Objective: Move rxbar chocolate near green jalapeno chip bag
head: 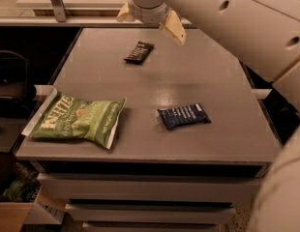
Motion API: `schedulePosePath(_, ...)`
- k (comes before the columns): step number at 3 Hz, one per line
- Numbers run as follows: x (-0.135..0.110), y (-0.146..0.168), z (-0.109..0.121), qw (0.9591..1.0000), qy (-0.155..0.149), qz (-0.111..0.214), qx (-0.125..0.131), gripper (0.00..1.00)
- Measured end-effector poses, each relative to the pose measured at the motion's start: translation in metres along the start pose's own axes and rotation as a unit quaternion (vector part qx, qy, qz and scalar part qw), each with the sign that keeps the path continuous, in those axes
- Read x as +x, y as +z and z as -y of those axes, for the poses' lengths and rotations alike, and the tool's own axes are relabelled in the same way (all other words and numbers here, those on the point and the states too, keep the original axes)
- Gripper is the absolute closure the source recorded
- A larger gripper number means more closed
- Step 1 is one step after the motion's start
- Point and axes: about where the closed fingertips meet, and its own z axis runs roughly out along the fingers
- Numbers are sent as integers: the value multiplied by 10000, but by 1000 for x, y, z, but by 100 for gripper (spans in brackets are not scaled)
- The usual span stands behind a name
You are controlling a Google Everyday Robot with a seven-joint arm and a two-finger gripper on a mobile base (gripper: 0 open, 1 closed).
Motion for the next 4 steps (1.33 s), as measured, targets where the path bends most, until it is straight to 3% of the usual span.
schedulePosePath(2,1,52,27,9997,241,32,-97,0)
schedulePosePath(4,2,60,27,9995,263,-55,-179,0)
